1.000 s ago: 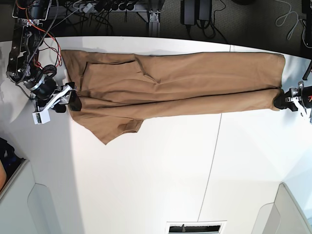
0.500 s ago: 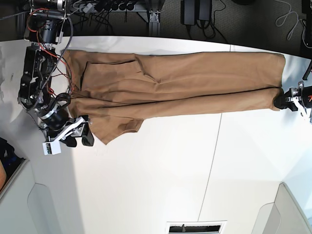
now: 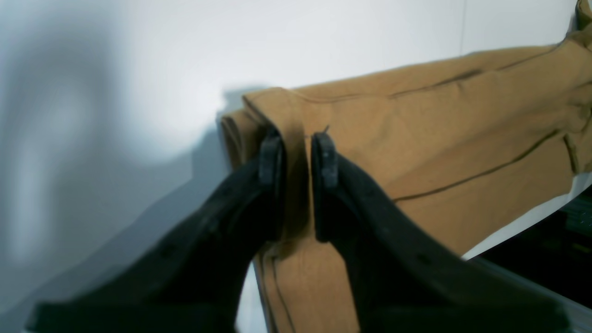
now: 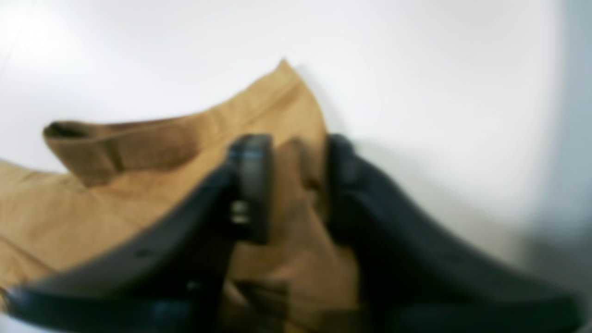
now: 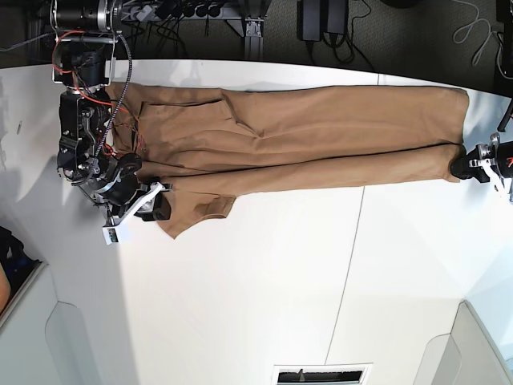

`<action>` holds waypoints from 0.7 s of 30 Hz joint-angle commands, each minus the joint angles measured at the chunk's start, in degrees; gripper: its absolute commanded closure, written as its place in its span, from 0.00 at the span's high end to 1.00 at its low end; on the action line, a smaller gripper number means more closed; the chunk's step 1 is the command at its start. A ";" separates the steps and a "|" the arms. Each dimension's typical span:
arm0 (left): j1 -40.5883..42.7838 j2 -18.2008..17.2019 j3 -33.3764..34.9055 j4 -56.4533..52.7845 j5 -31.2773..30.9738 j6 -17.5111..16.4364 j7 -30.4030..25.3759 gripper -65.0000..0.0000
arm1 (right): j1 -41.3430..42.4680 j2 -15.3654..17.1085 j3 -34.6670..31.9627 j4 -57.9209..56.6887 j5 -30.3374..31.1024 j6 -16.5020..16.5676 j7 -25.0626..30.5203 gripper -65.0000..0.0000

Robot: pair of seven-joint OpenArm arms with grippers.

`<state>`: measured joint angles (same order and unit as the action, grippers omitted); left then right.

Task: Layout the t-shirt on the table in an organized manner, then fold the t-shirt properly
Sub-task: 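Drag the folded edge with the right gripper to tighten the lengthwise fold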

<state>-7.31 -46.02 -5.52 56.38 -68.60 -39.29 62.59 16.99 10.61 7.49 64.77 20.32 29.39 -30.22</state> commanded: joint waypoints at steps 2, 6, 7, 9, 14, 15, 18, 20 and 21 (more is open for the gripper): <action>-0.92 -1.57 -0.44 0.79 -1.03 -0.71 -0.66 0.20 | 1.27 0.42 0.04 0.66 0.98 0.46 0.66 0.05; -0.94 -1.60 -0.44 0.79 -1.03 -0.71 -0.72 0.20 | 1.25 0.46 0.04 1.27 4.13 1.01 -1.49 0.00; -0.94 -1.60 -0.44 0.79 -1.03 -0.71 -0.70 0.20 | 1.25 0.46 0.07 1.81 5.22 1.44 -3.08 0.00; -0.92 -1.60 -0.44 0.79 -1.03 -0.71 -0.68 0.20 | 1.20 0.46 0.07 3.48 7.74 1.75 -7.26 0.00; -0.92 -1.62 -0.44 0.79 -0.94 -0.71 -0.52 0.20 | -4.63 0.46 1.97 13.53 12.87 2.62 -11.23 0.00; -0.92 -1.62 -0.44 0.79 -0.94 -0.71 -0.39 0.20 | -6.62 0.46 2.56 16.35 13.49 2.60 -11.23 0.00; -0.94 -1.62 -0.44 0.79 -1.03 -0.71 -0.39 0.20 | -12.76 0.48 4.37 24.87 14.49 2.62 -11.26 0.00; -0.94 -1.64 -0.44 0.79 -1.05 -0.71 -0.37 0.23 | -16.63 0.48 5.60 30.47 14.69 2.62 -11.67 0.00; -0.94 -1.64 -0.44 0.79 -1.09 -0.71 -0.17 0.26 | -18.45 0.48 6.19 33.05 14.75 2.62 -11.98 0.00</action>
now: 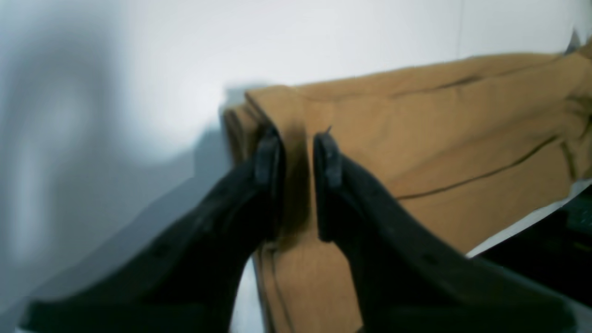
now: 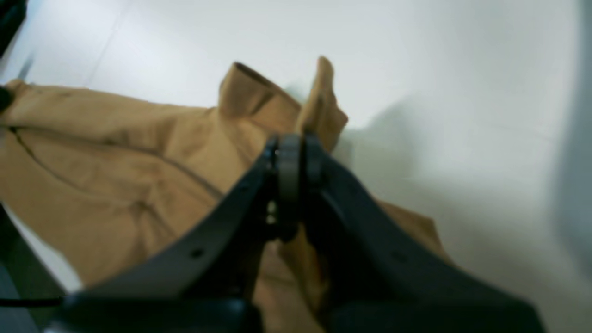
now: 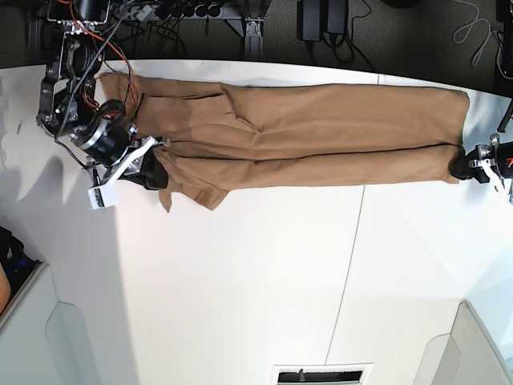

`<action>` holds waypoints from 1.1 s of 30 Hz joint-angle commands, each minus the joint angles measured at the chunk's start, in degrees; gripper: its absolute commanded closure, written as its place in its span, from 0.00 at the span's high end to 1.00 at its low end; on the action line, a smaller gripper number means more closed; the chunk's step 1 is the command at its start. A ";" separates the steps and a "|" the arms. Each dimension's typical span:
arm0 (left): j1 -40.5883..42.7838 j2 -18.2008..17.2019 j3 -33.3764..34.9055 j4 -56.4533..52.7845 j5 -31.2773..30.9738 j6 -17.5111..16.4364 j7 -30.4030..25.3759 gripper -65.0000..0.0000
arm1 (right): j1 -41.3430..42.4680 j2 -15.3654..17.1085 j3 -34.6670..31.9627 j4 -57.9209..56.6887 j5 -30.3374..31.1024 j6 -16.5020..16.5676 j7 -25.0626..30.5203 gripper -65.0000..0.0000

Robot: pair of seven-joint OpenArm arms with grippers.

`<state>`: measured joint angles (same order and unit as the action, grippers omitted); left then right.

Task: Layout the t-shirt on the table in an organized manner, then fold the t-shirt properly
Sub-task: 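Drag the folded edge with the right gripper to tighten the lengthwise fold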

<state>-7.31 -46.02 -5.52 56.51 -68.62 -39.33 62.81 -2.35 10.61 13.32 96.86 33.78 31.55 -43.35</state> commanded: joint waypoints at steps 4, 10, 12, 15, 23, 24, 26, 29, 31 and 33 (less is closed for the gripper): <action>-0.94 -1.64 -0.46 0.66 -3.67 -0.67 1.84 0.35 | -5.46 0.48 1.73 9.11 2.19 0.46 0.66 0.00; -0.94 -1.90 -0.48 0.66 -7.50 -0.67 4.85 0.35 | -10.56 0.46 1.64 12.33 2.25 0.44 -0.76 0.00; -0.94 -2.47 -0.50 0.66 -9.27 -0.67 6.36 0.35 | -11.69 0.46 1.66 12.33 2.27 0.44 -1.07 0.00; -0.94 -4.13 -0.50 0.66 -12.87 -0.67 8.35 0.35 | -13.22 0.46 1.66 12.33 2.75 0.42 -1.05 0.28; -0.90 -7.23 -0.50 1.29 -16.38 -0.67 15.91 0.42 | -13.44 0.11 2.21 15.43 7.82 0.44 0.55 0.52; -0.92 -7.45 -0.50 1.29 -16.38 -0.67 16.55 0.47 | -13.22 -0.37 2.21 16.33 7.67 0.44 0.50 0.52; -0.92 -8.15 -0.50 1.29 -16.38 -0.67 16.48 0.52 | -13.07 -1.73 2.19 17.84 7.63 0.46 0.52 0.52; -0.74 -8.92 -0.61 1.27 -16.38 -0.67 15.54 0.53 | -13.07 -4.11 2.19 18.88 7.58 0.44 1.27 0.50; -0.26 -8.92 -1.18 1.27 -16.38 -0.67 15.39 0.53 | -13.09 -5.42 1.97 18.67 6.43 0.44 1.33 0.29; 0.52 -8.87 -1.77 1.27 -16.38 -0.67 14.73 0.53 | -13.09 -6.32 1.51 18.01 4.31 0.44 1.38 0.00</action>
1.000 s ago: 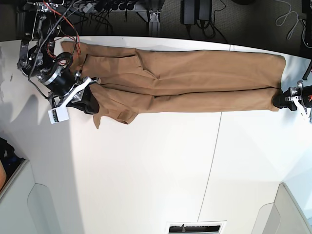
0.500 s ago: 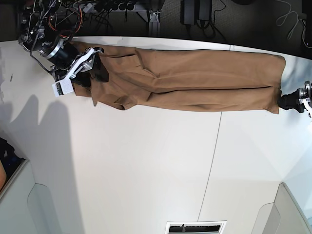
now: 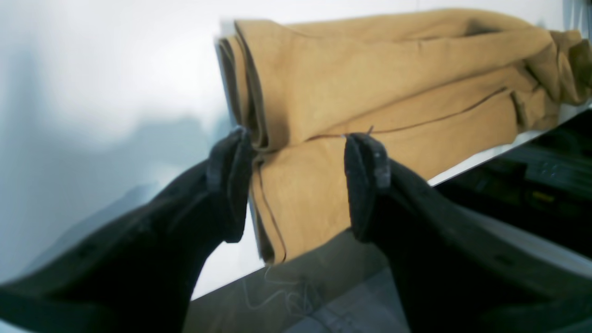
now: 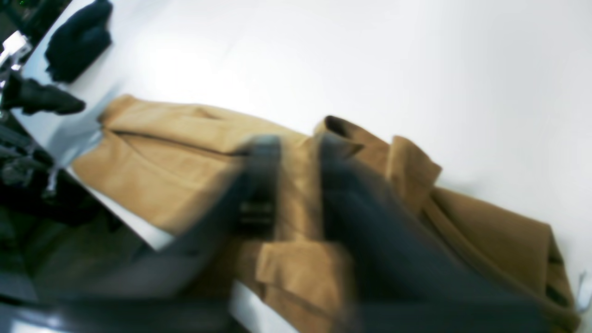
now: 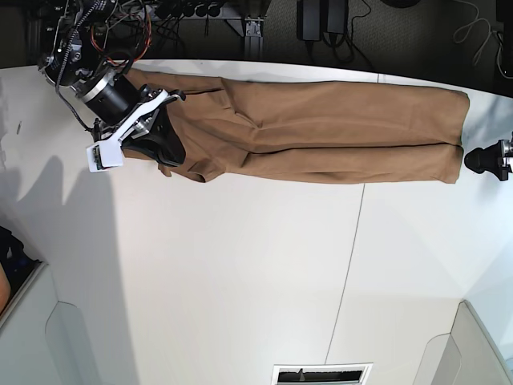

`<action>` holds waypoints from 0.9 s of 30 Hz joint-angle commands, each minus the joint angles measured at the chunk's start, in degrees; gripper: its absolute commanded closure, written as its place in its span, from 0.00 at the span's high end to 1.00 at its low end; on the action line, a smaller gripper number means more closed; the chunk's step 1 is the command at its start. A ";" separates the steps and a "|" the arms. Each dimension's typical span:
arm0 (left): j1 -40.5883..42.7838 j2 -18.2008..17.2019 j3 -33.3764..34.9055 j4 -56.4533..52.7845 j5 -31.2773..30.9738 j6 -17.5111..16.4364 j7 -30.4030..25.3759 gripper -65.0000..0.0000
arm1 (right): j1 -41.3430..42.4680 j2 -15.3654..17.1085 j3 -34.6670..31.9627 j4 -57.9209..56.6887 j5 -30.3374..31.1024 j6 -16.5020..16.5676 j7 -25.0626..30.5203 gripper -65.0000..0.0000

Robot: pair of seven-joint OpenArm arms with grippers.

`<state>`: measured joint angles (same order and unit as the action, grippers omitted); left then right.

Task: Layout the t-shirt on the table in an organized manner, then fold the t-shirt properly
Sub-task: 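Drag the folded edge with the right gripper to tighten the lengthwise fold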

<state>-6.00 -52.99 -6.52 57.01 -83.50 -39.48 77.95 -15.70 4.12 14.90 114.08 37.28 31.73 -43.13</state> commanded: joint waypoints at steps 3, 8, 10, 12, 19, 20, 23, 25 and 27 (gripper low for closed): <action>0.52 -1.57 -1.68 0.68 -1.50 -0.52 -1.46 0.53 | 0.28 0.00 -1.05 -1.05 -3.08 0.26 4.31 0.00; 1.44 1.77 -2.08 0.61 -1.50 -0.52 -2.84 0.53 | 3.30 0.00 -3.39 -8.57 -9.44 0.24 6.91 0.00; 1.62 3.91 -2.08 0.61 2.16 -0.52 -4.37 0.53 | 4.96 0.00 -4.20 -12.57 -9.92 0.22 6.88 0.00; 1.73 5.35 -2.08 0.61 7.98 -0.52 -7.41 0.53 | 6.38 0.00 -4.66 -15.78 -9.86 0.24 6.88 0.00; 1.70 5.01 -2.10 0.61 13.66 -0.52 -11.72 0.53 | 7.30 0.00 -4.81 -18.47 -9.86 0.22 6.86 0.00; 1.70 4.55 -2.21 0.63 13.42 -0.52 -11.72 0.53 | 7.41 -0.02 -4.81 -18.47 -9.86 0.22 6.88 0.00; 1.70 3.21 -3.58 0.63 11.54 -0.52 -11.67 0.53 | 7.43 0.00 -4.81 -18.47 -9.88 0.22 6.88 0.00; 1.75 3.13 -4.98 0.63 11.52 -0.52 -11.08 0.53 | 7.43 0.02 -4.79 -18.56 -9.90 0.22 6.86 0.00; 1.77 3.17 -5.11 0.63 11.23 -0.52 -10.38 0.53 | 7.45 0.00 -4.81 -18.71 -9.90 0.22 6.88 0.00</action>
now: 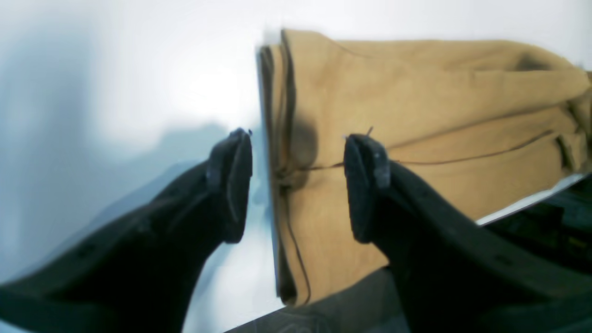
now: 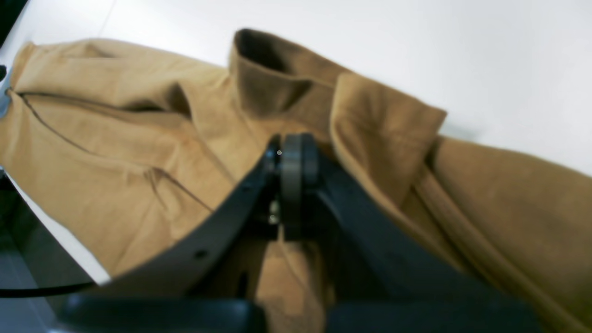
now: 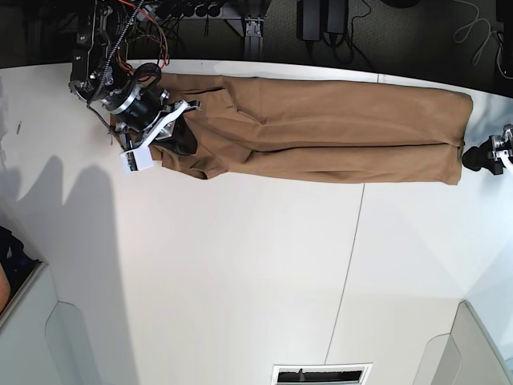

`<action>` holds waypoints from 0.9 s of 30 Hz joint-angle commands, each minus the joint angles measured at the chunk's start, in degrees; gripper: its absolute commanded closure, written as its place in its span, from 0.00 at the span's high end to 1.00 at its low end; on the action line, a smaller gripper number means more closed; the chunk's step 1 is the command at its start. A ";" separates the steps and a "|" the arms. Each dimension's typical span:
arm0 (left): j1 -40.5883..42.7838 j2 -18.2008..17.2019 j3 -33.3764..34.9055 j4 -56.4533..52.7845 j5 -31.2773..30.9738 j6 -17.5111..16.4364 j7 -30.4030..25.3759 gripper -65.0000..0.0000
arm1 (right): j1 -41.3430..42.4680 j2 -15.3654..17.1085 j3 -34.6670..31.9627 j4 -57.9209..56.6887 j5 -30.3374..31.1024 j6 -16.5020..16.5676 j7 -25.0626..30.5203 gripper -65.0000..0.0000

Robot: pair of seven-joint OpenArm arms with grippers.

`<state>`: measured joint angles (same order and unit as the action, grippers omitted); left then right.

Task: Layout the t-shirt on the table in an organized manner, then fold the t-shirt properly
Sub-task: 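Drag the folded edge with the right gripper to tighten the lengthwise fold, then grasp the shirt end with the left gripper and fold it toward the right gripper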

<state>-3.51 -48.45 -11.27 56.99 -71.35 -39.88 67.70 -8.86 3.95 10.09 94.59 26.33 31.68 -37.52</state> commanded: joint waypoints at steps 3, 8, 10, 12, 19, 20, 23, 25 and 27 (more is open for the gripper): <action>0.46 -0.85 -0.37 0.66 -0.81 -0.12 -0.22 0.53 | 0.59 0.17 0.00 0.39 1.05 0.26 1.25 0.00; 3.78 1.22 -0.37 0.63 0.55 -0.12 -2.14 0.53 | 0.59 0.15 0.00 -0.48 1.07 0.26 1.27 0.00; 4.02 2.14 -0.37 0.63 1.09 -0.12 -3.15 0.53 | 0.59 0.15 0.00 -0.48 1.07 0.26 1.25 0.00; 4.00 3.34 -0.37 0.66 0.81 -0.12 -3.19 0.53 | 0.57 0.15 0.00 -0.48 1.07 0.26 0.94 0.00; 3.80 8.20 -0.37 0.66 0.50 -0.12 -3.67 0.53 | 0.57 0.15 0.00 -0.48 1.09 0.26 0.11 0.00; 3.80 8.61 -0.37 0.66 0.52 -0.12 -4.00 0.52 | 0.57 0.15 0.00 -0.48 1.09 0.26 -0.09 0.00; 3.82 9.11 -0.37 0.66 1.49 -0.12 -6.56 0.23 | 0.55 0.13 -0.07 -0.48 1.11 0.26 -0.83 0.00; 3.80 9.09 -0.37 0.66 4.39 -0.12 -9.73 0.00 | 0.57 0.15 -0.07 -0.48 1.11 0.26 -0.96 0.00; 3.45 9.07 -0.37 0.66 8.52 -0.12 -12.50 0.00 | 0.59 0.15 -0.04 -0.48 1.11 0.24 -0.90 0.00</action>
<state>0.27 -38.24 -11.60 57.36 -65.32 -41.10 54.50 -8.86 3.95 10.09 93.30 26.52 31.68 -39.05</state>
